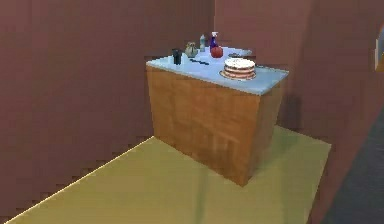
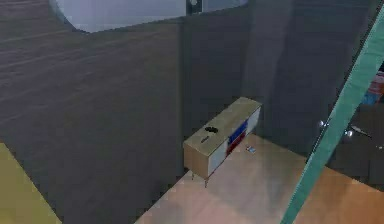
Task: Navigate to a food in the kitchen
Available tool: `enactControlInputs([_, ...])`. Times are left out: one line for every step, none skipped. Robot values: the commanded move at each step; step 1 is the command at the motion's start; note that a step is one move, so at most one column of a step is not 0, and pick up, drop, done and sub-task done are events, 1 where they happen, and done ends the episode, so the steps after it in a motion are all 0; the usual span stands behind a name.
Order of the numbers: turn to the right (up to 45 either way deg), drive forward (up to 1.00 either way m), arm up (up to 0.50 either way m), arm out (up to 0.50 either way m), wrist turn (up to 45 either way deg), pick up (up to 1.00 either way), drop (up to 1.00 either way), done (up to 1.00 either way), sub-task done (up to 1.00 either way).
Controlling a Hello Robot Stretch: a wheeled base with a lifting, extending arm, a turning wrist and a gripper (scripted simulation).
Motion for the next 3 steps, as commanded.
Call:
enactControlInputs([0.0, 0.55, 0.00, 0.00, 0.0, 0.00, 0.00, 0.00, 0.00])
enactControlInputs([18.0, 0.00, 0.00, 0.00, 0.0, 0.00, 0.00, 0.00, 0.00])
enactControlInputs([0.0, 0.00, 0.00, 0.00, 0.0, 0.00, 0.00, 1.00, 0.00])
